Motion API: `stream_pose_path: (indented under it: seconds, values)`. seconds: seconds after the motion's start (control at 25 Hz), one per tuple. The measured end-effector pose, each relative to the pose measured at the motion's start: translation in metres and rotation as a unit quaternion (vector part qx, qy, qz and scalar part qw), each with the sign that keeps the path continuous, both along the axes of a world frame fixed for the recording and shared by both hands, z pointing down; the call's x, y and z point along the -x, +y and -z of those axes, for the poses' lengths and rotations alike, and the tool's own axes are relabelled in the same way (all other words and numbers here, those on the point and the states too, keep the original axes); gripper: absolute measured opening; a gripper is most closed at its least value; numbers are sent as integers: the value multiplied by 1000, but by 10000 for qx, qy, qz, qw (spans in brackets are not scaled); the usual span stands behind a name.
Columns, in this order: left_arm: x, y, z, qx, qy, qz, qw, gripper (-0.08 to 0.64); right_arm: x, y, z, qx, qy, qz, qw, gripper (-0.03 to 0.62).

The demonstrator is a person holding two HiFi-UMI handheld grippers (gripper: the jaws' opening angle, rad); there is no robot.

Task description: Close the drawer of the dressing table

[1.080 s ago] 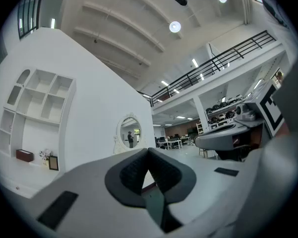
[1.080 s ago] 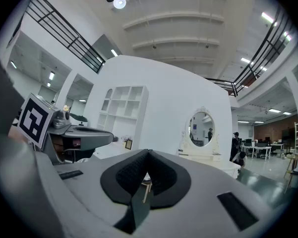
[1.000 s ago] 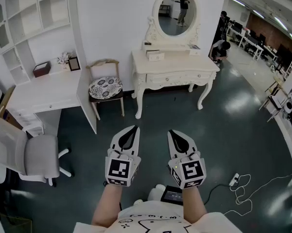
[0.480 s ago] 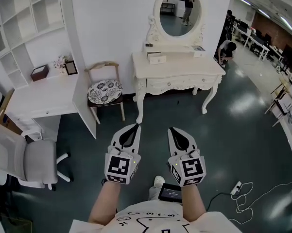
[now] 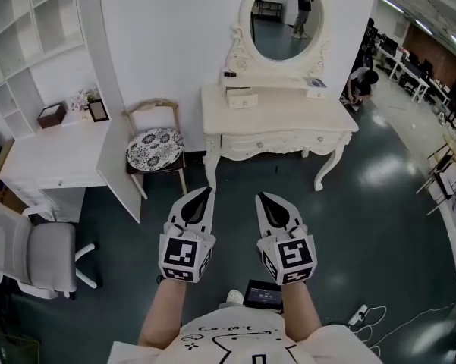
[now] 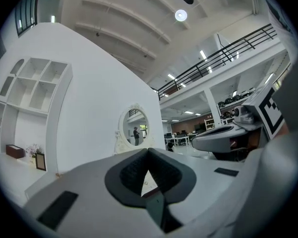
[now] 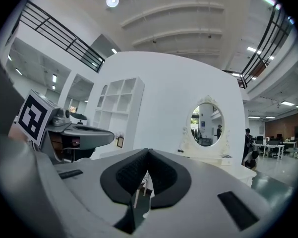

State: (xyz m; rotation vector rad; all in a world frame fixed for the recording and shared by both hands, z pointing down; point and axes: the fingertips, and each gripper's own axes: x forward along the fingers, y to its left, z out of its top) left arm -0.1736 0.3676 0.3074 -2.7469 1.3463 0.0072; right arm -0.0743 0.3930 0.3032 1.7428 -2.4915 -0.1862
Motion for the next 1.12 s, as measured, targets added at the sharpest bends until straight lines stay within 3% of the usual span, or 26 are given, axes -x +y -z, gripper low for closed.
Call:
stream_pose_path:
  seconds: [0.2, 0.4, 0.8, 1.12]
  values:
    - [-27, -37, -2, 3, 110, 171, 9998, 3, -28, -38, -3, 63, -118, 261, 9996, 26]
    - [-51, -57, -8, 73, 79, 151, 9998, 4, -54, -65, -6, 78, -192, 165, 9996, 25]
    - [-74, -95, -21, 225, -106, 100, 9996, 3, -74, -97, -11, 51, -376, 242, 9990, 25]
    - [-88, -158, -24, 254, -83, 50, 9996, 3, -90, -151, -17, 141, -417, 138, 9989, 25]
